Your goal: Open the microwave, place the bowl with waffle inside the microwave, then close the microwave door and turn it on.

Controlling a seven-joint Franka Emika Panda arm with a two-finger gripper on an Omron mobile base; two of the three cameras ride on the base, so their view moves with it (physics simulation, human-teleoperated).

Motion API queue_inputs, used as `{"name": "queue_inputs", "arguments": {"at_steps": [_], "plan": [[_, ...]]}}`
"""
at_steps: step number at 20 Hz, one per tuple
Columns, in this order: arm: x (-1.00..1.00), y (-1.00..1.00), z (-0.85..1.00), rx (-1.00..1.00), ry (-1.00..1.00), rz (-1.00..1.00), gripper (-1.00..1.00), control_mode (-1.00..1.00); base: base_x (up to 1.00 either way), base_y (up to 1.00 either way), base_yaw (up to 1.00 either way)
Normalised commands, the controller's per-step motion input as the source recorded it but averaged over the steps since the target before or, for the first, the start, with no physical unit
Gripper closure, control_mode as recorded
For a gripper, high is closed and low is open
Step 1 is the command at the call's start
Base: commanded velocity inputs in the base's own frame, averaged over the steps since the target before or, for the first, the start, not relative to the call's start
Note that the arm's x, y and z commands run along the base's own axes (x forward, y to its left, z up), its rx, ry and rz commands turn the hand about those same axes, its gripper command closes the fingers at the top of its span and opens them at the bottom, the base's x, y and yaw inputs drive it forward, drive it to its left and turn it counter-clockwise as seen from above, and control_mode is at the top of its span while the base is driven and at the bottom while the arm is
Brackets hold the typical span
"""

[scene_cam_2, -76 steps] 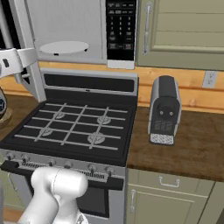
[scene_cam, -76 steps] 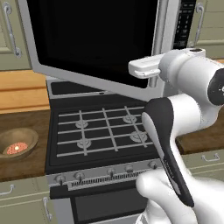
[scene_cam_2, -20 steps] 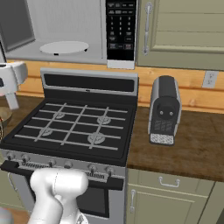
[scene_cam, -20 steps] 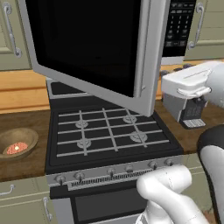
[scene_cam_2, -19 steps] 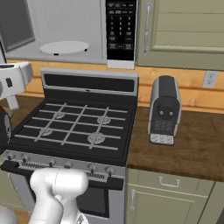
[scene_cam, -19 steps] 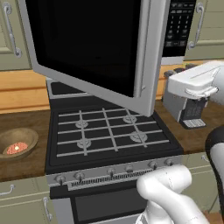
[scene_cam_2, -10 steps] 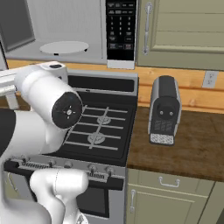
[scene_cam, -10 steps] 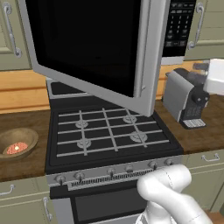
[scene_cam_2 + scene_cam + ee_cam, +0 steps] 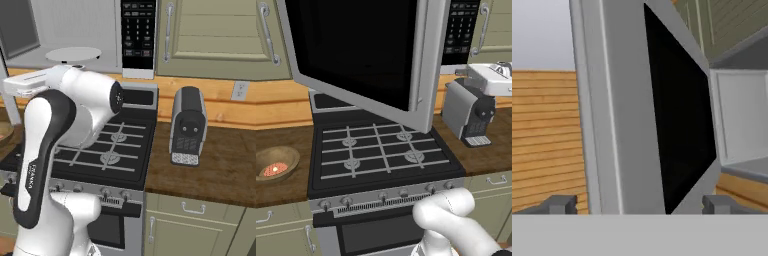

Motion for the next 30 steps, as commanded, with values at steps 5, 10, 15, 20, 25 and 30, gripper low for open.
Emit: {"name": "queue_inputs", "arguments": {"at_steps": [5, 10, 15, 20, 25, 30], "plan": [[0.46, 0.5, -0.16, 0.0, 0.01, 0.19, -1.0, -1.0, 0.0, 0.0, 0.0], [0.09, 0.57, -0.01, 0.0, 0.0, 0.12, -1.0, -1.0, 0.0, 0.0, 0.0], [-0.13, 0.76, 0.0, 0.0, 0.0, 0.04, -1.0, -1.0, 0.0, 0.0, 0.0], [-0.12, 0.77, -0.01, 0.0, 0.02, 0.04, -1.0, -1.0, 0.0, 0.0, 0.0], [-0.04, 0.86, 0.0, 0.0, 0.01, 0.01, -1.0, -1.0, 0.0, 0.0, 0.0], [0.0, 0.9, 0.0, 0.0, 0.05, 0.0, -1.0, -1.0, 0.0, 0.0, 0.0]]}}
